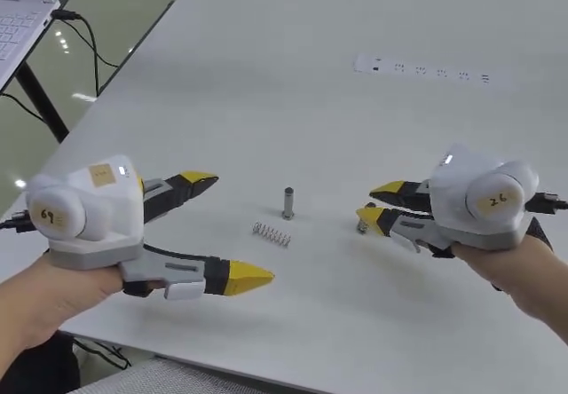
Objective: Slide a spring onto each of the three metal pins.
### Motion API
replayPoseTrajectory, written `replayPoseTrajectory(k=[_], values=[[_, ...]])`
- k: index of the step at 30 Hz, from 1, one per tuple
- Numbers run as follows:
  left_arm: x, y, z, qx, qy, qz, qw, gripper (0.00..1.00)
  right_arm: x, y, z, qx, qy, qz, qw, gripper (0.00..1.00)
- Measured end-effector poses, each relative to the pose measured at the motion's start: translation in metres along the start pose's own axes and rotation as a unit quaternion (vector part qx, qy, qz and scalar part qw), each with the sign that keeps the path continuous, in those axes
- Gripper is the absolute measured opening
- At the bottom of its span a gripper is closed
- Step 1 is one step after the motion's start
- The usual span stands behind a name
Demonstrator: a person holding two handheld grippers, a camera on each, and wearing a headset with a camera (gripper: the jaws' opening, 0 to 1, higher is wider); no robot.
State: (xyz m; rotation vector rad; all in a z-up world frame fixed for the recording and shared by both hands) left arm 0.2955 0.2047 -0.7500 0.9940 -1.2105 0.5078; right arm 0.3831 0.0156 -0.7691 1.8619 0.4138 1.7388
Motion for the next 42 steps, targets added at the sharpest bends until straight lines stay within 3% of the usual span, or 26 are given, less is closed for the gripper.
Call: replayPoseTrajectory(k=[5,11,23,30,36,42], values=[[0.001,0.000,-0.001,0.000,-0.002,0.002,1.0000,0.95,0.001,0.011,-0.004,0.000,-0.043,0.042,0.9982,0.23],[0.001,-0.002,0.000,-0.002,-0.003,0.002,1.0000,0.95,0.001,0.023,-0.005,-0.007,-0.053,0.056,0.9970,0.24],[0.001,-0.002,0.000,-0.004,-0.003,0.001,1.0000,0.95,0.007,0.042,-0.027,-0.010,-0.065,0.095,0.9933,0.25],[0.000,0.001,-0.001,-0.001,-0.002,0.001,1.0000,0.95,-0.002,0.046,-0.041,0.001,-0.086,0.097,0.9916,0.24],[0.001,0.002,-0.002,0.000,0.000,0.002,1.0000,0.95,-0.013,0.038,-0.051,0.016,-0.095,0.083,0.9919,0.23],[0.002,0.005,-0.002,0.002,-0.001,0.002,1.0000,0.94,-0.007,0.026,-0.055,0.030,-0.091,0.078,0.9923,0.23]])
Point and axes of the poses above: the centre of the closed fingertips' face, and the gripper's own axes: y roughly backward along the fingers, z roughly to its right, x roughly out of its top, the point moved 5 cm from there along y, roughly backward along the fingers, and after that the axes turned 15 degrees about x, right-handed, at the moved point
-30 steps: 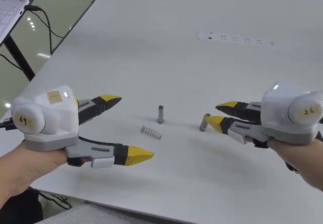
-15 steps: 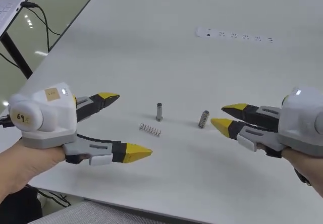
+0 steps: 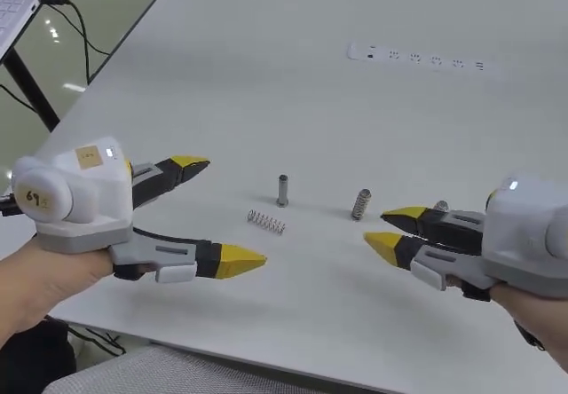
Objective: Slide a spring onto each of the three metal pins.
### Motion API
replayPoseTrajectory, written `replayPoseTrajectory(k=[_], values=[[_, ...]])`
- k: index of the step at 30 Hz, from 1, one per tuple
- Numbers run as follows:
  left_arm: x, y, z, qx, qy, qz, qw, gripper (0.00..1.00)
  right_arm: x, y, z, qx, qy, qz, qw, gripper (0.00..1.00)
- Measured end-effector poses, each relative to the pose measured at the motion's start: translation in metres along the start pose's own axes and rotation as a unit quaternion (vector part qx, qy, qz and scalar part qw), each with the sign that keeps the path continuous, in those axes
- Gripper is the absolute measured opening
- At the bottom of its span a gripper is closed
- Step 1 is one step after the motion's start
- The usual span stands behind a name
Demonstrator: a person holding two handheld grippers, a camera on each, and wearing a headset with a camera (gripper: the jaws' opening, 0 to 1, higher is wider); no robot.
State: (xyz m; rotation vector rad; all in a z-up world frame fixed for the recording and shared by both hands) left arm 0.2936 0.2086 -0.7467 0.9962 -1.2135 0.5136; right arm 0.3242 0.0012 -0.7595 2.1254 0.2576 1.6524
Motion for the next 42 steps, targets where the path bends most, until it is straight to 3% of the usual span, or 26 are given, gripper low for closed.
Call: replayPoseTrajectory(k=[19,33,42], values=[[0.000,0.006,-0.002,0.004,-0.002,0.000,1.0000,0.95,0.025,-0.073,-0.008,0.055,0.049,-0.036,0.9966,0.22],[-0.002,0.007,-0.001,0.000,-0.002,-0.006,1.0000,0.94,0.013,-0.121,-0.003,0.068,0.056,-0.088,0.9922,0.20],[-0.005,0.012,-0.002,0.002,0.000,-0.009,1.0000,0.93,0.002,-0.134,0.002,0.062,0.058,-0.112,0.9901,0.18]])
Point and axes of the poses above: the centre of the closed fingertips' face, and the gripper's own axes: y roughly backward along the fingers, z roughly to its right, x roughly out of its top, the point moved 5 cm from there along y, roughly backward along the fingers, and after that the axes turned 15 degrees about x, right-handed, at the moved point
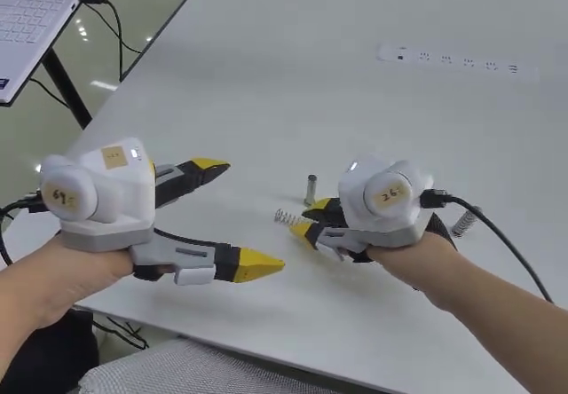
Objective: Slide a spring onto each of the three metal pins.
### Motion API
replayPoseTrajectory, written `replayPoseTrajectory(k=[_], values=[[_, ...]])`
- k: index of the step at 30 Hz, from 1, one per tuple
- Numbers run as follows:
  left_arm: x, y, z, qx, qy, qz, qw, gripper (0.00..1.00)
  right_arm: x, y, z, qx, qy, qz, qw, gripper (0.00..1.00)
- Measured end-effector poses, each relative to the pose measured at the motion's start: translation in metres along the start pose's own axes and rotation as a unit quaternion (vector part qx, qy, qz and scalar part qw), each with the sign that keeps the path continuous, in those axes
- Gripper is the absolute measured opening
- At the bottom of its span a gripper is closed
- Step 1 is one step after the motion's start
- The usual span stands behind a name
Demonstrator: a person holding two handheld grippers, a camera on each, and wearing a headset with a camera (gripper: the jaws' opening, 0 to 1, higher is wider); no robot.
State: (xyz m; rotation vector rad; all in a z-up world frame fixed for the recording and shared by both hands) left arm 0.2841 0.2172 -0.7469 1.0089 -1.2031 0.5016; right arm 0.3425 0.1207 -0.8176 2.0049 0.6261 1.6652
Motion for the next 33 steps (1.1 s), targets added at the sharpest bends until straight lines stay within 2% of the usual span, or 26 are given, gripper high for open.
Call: replayPoseTrajectory(k=[4,6,8,12,17,23,27,31,33], values=[[-0.001,0.002,-0.001,0.002,0.000,-0.002,1.0000,0.93,-0.005,-0.003,0.000,0.000,0.004,-0.011,0.9999,0.16],[-0.001,0.003,-0.001,0.003,0.001,-0.002,1.0000,0.93,-0.010,-0.003,0.002,-0.007,0.019,-0.025,0.9995,0.13],[-0.001,0.003,-0.001,0.002,0.000,-0.003,1.0000,0.93,-0.010,-0.003,0.001,-0.003,0.026,-0.020,0.9995,0.13],[-0.001,0.002,0.001,0.000,-0.001,-0.004,1.0000,0.93,-0.007,0.002,-0.004,0.009,0.055,-0.030,0.9980,0.13],[0.001,-0.004,0.008,-0.010,-0.003,-0.003,0.9999,0.92,-0.004,0.024,-0.008,0.013,0.065,-0.020,0.9976,0.13],[0.003,-0.014,0.020,-0.029,-0.008,-0.003,0.9995,0.90,-0.005,0.050,-0.011,0.006,0.069,-0.013,0.9975,0.12],[0.003,-0.019,0.028,-0.047,-0.011,-0.007,0.9988,0.88,-0.008,0.064,-0.016,0.003,0.075,-0.011,0.9971,0.12],[-0.002,-0.022,0.039,-0.077,-0.011,-0.019,0.9968,0.83,-0.009,0.074,-0.021,0.006,0.079,-0.008,0.9968,0.12],[-0.002,-0.024,0.042,-0.082,-0.016,-0.022,0.9963,0.80,-0.009,0.079,-0.023,0.007,0.081,-0.007,0.9967,0.12]])
Point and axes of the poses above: the centre of the closed fingertips' face, and the gripper's own axes: y roughly backward along the fingers, z roughly to its right, x roughly out of its top, the point moved 5 cm from there along y, roughly backward along the fingers, and after that the axes turned 15 degrees about x, right-handed, at the moved point
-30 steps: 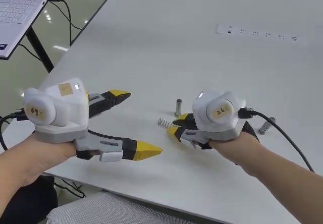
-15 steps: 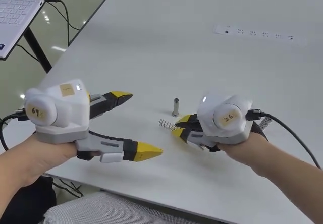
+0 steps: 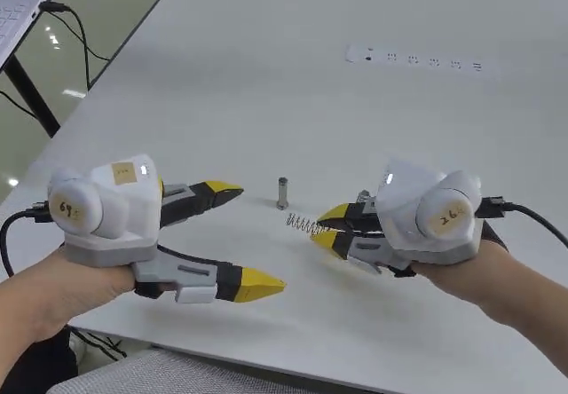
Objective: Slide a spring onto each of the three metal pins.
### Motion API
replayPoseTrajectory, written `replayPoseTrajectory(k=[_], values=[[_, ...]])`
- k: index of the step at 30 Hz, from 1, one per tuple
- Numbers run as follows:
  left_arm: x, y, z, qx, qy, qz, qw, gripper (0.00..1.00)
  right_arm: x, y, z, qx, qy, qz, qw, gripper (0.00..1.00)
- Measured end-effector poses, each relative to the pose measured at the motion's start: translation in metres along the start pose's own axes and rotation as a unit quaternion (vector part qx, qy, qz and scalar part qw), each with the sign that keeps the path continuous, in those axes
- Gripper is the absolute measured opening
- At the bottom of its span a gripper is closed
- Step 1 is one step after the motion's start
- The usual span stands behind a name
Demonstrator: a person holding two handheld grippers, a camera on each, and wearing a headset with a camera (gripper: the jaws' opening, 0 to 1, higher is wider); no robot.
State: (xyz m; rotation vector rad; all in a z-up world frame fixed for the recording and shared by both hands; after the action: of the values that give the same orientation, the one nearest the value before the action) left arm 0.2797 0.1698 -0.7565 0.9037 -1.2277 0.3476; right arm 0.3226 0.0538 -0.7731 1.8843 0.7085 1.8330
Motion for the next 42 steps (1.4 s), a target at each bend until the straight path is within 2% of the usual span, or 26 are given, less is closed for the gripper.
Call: replayPoseTrajectory(k=[8,10,14,18,23,27,30,35,38,42], values=[[0.007,-0.008,0.005,-0.023,0.000,0.004,0.9997,0.74,-0.001,0.016,-0.009,0.014,0.019,0.000,0.9997,0.12],[0.007,-0.010,0.007,-0.033,0.004,0.004,0.9994,0.71,-0.002,0.018,-0.012,0.023,0.036,-0.001,0.9991,0.12],[0.008,-0.016,0.014,-0.052,0.014,0.008,0.9985,0.66,-0.003,0.023,-0.016,0.032,0.045,-0.002,0.9985,0.12],[0.006,-0.024,0.021,-0.073,0.015,-0.001,0.9972,0.56,-0.002,0.025,-0.021,0.040,0.062,-0.004,0.9973,0.12],[0.009,-0.036,0.028,-0.092,0.002,-0.001,0.9957,0.45,0.001,0.029,-0.027,0.048,0.075,-0.001,0.9960,0.12],[0.012,-0.041,0.030,-0.103,-0.001,0.001,0.9946,0.35,0.001,0.032,-0.029,0.049,0.076,0.002,0.9958,0.12],[0.017,-0.042,0.033,-0.117,0.006,0.011,0.9931,0.27,0.002,0.037,-0.030,0.053,0.065,0.015,0.9963,0.12],[0.017,-0.043,0.037,-0.131,0.002,0.013,0.9913,0.16,0.002,0.040,-0.031,0.055,0.064,0.021,0.9962,0.12],[0.019,-0.044,0.039,-0.136,0.010,0.017,0.9905,0.12,0.003,0.041,-0.032,0.058,0.066,0.021,0.9959,0.12],[0.020,-0.043,0.040,-0.138,0.005,0.019,0.9903,0.11,0.004,0.042,-0.032,0.059,0.070,0.019,0.9956,0.12]])
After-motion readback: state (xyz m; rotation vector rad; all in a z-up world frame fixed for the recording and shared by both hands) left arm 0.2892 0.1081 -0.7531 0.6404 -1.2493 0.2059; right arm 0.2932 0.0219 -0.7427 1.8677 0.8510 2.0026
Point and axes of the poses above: the centre of the closed fingertips' face, and the gripper's own axes: y roughly backward along the fingers, z roughly to its right, x roughly out of its top, the point moved 5 cm from there along y, roughly backward along the fingers, and after that the axes turned 15 degrees about x, right-handed, at the moved point
